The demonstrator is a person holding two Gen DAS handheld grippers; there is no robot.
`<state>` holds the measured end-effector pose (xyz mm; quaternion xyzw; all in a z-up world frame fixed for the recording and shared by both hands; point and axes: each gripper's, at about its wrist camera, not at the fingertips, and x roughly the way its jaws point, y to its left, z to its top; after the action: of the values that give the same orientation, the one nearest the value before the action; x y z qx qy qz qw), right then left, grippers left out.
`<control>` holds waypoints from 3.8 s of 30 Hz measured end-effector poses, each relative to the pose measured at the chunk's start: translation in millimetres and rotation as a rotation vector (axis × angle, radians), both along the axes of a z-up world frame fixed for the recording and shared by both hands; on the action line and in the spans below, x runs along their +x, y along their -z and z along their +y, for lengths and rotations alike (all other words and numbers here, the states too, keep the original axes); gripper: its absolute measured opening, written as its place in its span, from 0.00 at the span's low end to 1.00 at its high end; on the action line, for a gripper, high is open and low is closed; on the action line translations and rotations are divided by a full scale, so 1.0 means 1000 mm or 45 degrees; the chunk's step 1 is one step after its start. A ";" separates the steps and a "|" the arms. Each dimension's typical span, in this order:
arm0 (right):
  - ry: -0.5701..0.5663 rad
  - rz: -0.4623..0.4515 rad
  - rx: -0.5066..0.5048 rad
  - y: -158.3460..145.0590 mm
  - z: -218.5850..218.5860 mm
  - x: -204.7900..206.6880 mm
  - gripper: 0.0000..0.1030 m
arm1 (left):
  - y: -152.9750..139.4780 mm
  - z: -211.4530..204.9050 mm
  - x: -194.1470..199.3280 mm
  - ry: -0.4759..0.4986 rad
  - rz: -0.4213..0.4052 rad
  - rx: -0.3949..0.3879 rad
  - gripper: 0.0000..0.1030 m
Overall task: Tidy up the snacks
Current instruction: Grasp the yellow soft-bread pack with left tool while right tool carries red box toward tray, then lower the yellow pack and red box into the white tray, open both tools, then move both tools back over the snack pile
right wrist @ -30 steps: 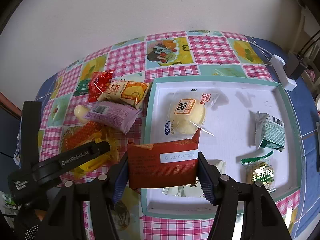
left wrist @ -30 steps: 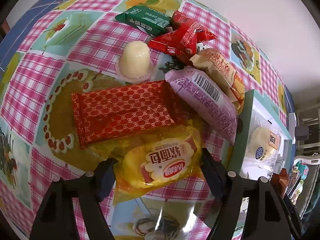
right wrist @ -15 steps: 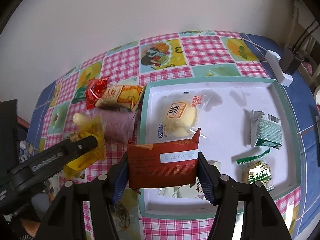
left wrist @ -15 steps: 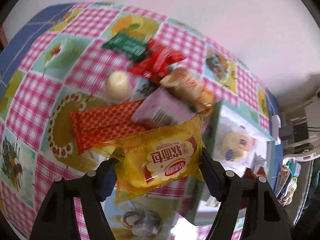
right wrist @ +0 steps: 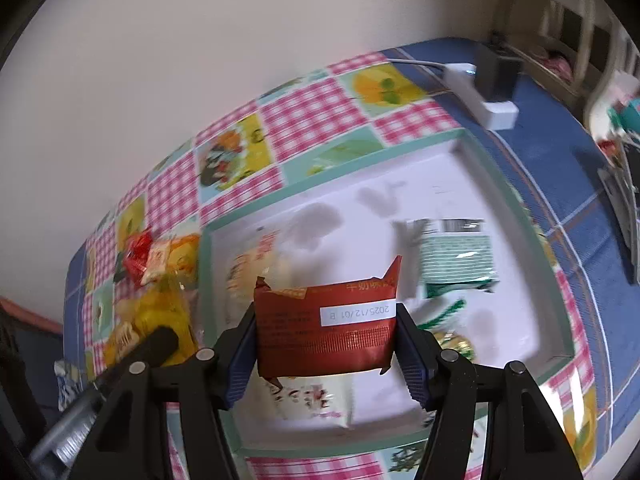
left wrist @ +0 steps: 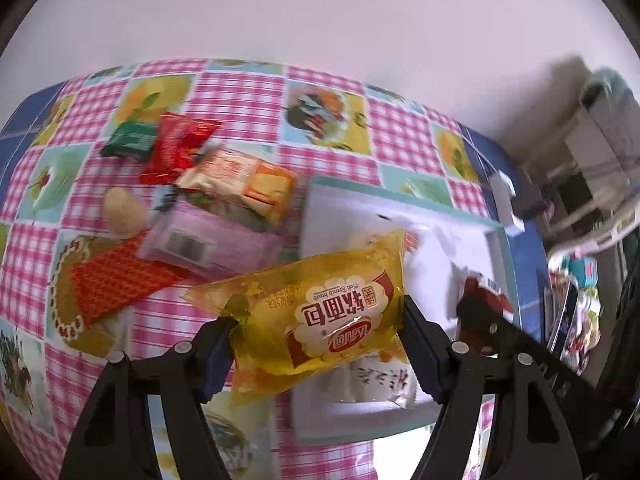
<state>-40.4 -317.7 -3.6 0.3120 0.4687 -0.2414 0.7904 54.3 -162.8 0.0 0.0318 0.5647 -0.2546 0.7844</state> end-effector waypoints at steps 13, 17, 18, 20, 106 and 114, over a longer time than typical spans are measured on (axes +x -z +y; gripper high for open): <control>0.126 0.064 0.056 0.020 -0.033 -0.024 0.64 | 0.028 -0.062 -0.039 0.235 -0.018 0.106 0.74; 0.109 0.072 0.063 0.023 -0.031 -0.023 0.64 | 0.038 -0.070 -0.044 0.262 0.000 0.121 0.74; 0.103 0.075 0.062 0.023 -0.030 -0.022 0.64 | 0.039 -0.071 -0.045 0.266 0.003 0.122 0.74; 0.094 0.077 0.061 0.024 -0.029 -0.021 0.64 | 0.039 -0.071 -0.047 0.275 -0.001 0.121 0.74; -0.480 -0.117 -0.138 -0.008 0.156 0.079 1.00 | -0.001 0.208 0.068 -0.782 -0.160 0.183 0.99; -0.490 -0.090 -0.098 0.010 0.152 0.094 1.00 | 0.021 0.194 0.084 -0.702 -0.076 0.147 0.99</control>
<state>54.1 -166.2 -13.4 0.1943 0.4821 -0.0925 0.8493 138.2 31.0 -21.0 -0.0708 0.5421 0.0019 0.8373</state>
